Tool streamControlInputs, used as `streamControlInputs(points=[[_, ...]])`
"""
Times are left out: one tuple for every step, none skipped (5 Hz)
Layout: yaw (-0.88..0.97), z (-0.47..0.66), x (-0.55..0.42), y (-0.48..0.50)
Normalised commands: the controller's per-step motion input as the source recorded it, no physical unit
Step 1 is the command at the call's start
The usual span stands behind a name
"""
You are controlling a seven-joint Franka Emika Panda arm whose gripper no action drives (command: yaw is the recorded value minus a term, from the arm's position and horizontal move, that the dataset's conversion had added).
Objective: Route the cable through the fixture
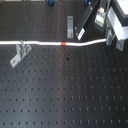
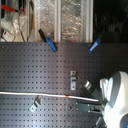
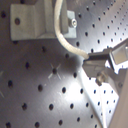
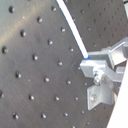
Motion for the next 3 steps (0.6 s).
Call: streamControlInputs(points=[[0.0, -0.01, -0.452, 0.107], [0.02, -0.01, -0.509, 0.049], [0.0, 0.0, -0.158, 0.08]])
